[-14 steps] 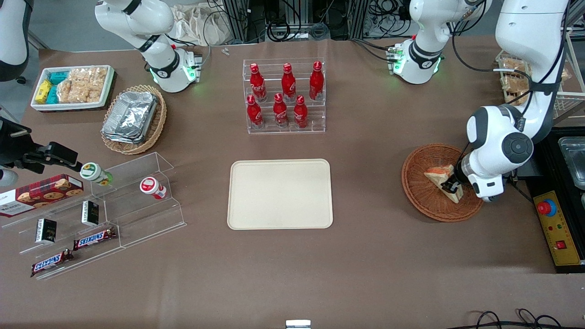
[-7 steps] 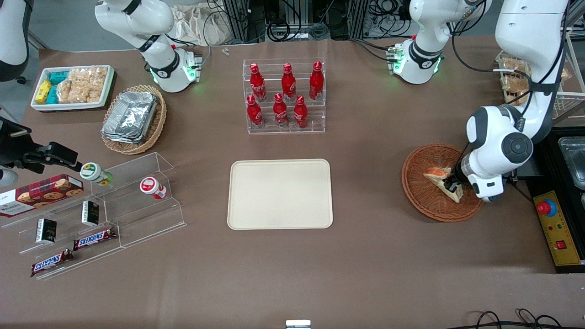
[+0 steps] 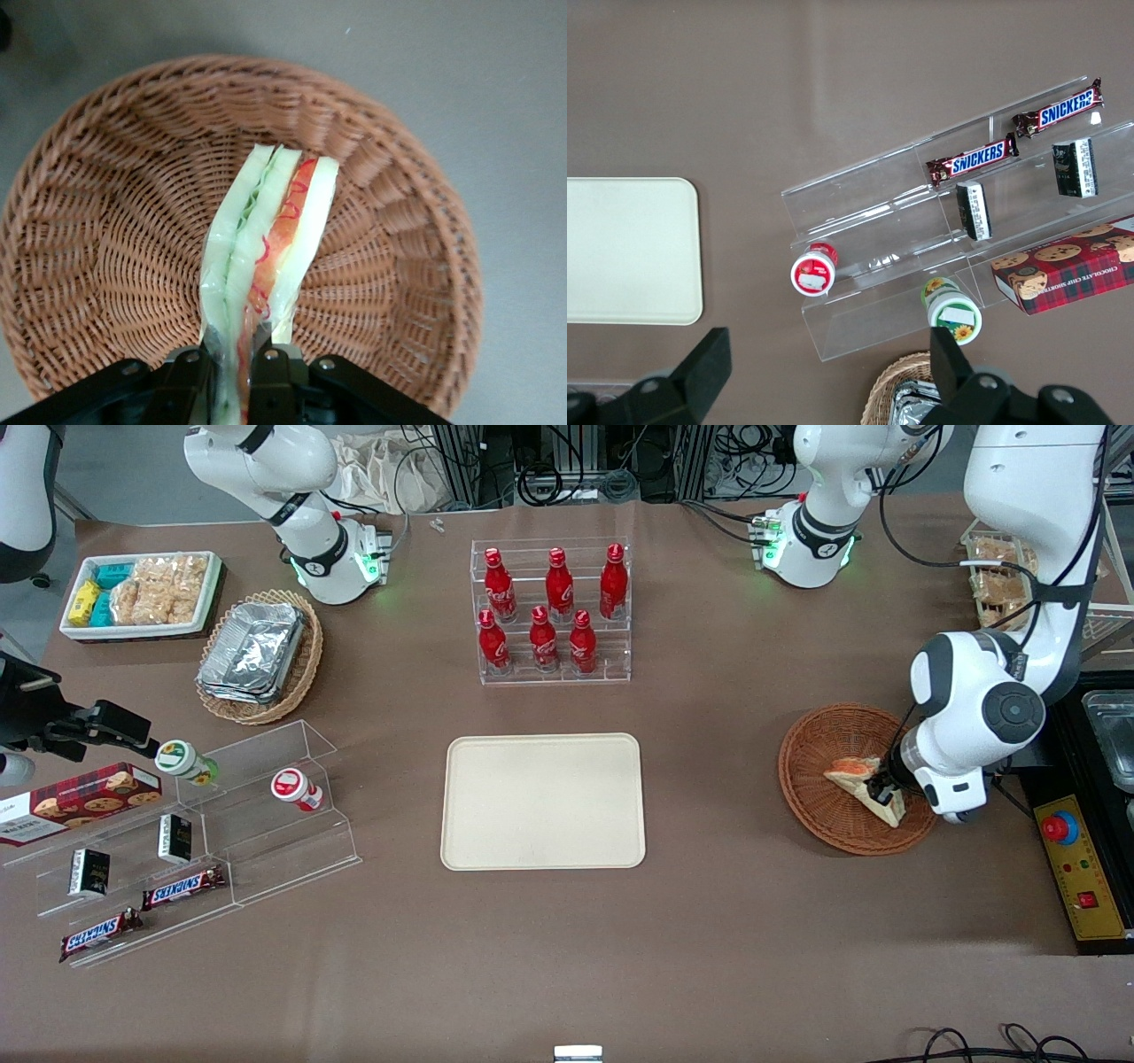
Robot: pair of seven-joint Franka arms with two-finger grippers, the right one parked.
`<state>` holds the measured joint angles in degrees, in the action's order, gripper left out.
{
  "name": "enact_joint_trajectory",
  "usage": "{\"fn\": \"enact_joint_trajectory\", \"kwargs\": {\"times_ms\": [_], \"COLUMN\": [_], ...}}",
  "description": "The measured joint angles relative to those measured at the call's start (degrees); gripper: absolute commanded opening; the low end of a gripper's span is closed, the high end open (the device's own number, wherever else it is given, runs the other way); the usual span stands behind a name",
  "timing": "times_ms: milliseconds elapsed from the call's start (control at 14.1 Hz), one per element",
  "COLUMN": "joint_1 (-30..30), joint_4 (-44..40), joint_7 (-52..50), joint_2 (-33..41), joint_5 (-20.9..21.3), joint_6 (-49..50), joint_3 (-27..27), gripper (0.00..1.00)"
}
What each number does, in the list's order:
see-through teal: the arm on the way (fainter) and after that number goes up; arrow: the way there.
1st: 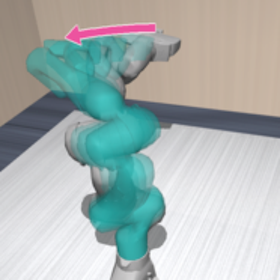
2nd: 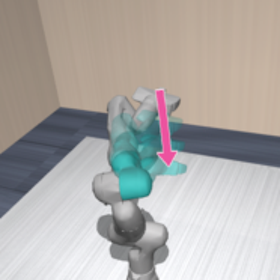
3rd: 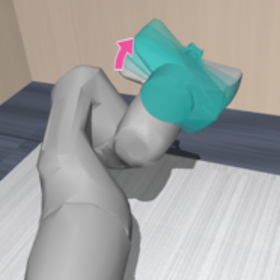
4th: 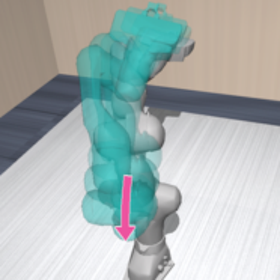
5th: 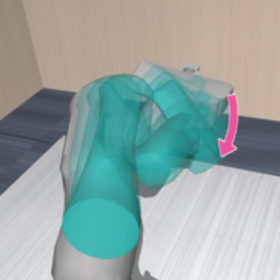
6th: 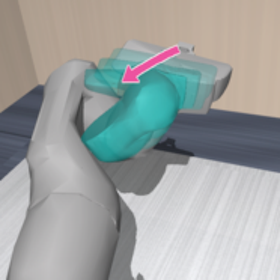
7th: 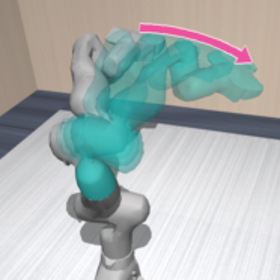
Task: Place sandwich from basket to tray
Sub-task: 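Lift the held sandwich out of the basket with the left gripper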
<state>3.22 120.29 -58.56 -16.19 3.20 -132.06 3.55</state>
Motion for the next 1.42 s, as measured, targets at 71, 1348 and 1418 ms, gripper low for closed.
{"fn": "enact_joint_trajectory", "kwargs": {"times_ms": [71,1348,1418], "joint_1": [-0.01,-0.88,-1.13], "joint_4": [-2.28,-26.97,-29.52], "joint_7": [0.00,9.18,10.36], "joint_2": [0.11,1.26,1.40], "joint_5": [0.00,-3.45,-3.49], "joint_6": [3.18,27.20,29.62], "joint_3": [0.08,2.88,4.96], "gripper": [0.00,0.00,0.00]}}
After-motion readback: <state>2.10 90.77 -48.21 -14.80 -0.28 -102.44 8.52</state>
